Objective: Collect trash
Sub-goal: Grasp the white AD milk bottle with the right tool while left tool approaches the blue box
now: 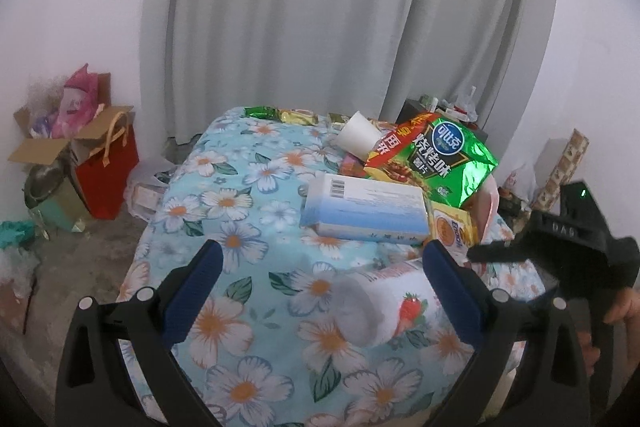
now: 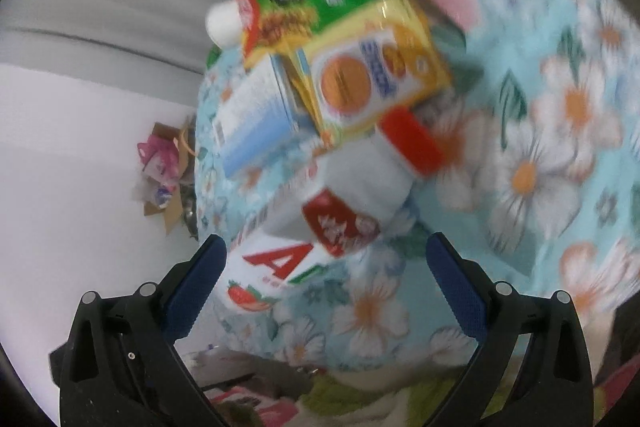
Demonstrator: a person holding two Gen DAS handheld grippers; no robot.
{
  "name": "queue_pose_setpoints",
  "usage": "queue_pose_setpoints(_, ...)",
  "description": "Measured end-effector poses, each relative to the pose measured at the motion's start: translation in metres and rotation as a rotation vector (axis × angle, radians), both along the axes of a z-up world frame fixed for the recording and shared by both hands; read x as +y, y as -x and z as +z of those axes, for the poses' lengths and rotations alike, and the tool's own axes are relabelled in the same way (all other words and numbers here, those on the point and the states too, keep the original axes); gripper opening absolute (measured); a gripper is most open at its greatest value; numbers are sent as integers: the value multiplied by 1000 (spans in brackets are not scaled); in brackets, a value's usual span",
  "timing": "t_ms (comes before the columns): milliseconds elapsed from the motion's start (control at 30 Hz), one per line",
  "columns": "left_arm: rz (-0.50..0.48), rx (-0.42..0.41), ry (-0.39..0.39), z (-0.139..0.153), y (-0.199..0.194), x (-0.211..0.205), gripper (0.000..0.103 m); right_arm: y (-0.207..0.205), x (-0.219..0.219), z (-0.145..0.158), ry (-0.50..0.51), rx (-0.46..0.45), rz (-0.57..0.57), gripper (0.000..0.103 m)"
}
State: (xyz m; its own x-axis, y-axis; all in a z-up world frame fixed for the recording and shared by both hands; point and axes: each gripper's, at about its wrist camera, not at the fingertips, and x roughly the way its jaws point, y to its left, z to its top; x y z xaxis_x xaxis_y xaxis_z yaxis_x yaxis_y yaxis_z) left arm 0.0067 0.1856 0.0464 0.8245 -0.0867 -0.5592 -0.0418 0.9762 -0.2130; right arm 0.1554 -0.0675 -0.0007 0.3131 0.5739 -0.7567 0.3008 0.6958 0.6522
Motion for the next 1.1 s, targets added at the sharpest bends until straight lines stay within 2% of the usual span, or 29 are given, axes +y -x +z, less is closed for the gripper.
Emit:
queue_pose_setpoints(133, -5, 30, 42, -10, -10, 8, 97, 2, 14, -12, -94, 58, -16, 96)
queue_pose_setpoints(267, -8, 55, 59, -22, -13, 20, 97, -6, 27, -24, -249, 108, -69, 96)
queue_pose_setpoints(367, -17, 90, 101, -31, -19, 32, 96, -1, 34, -30, -313, 117, -113, 96)
queue_pose_setpoints(567, -45, 114, 171, -45, -31, 50, 87, 5, 43, -28, -360, 91, -190, 95)
queue_pose_setpoints(667, -91, 143, 200, -52, -37, 51, 77, 1, 50, -31, -360, 88, -224, 95)
queue_pose_setpoints(733, -130, 173, 205, -57, -43, 50, 67, 0, 51, -36, -372, 96, -244, 94)
queue_pose_setpoints(933, -190, 177, 202, -58, -53, 48, 54, -2, 48, -44, -358, 107, -305, 91)
queue_pose_setpoints(1033, -199, 171, 204, -55, -55, 47, 53, -9, 50, -48, -334, 105, -328, 79)
queue_pose_setpoints(1100, -201, 167, 202, -54, -56, 46, 52, -8, 48, -53, -336, 113, -341, 63)
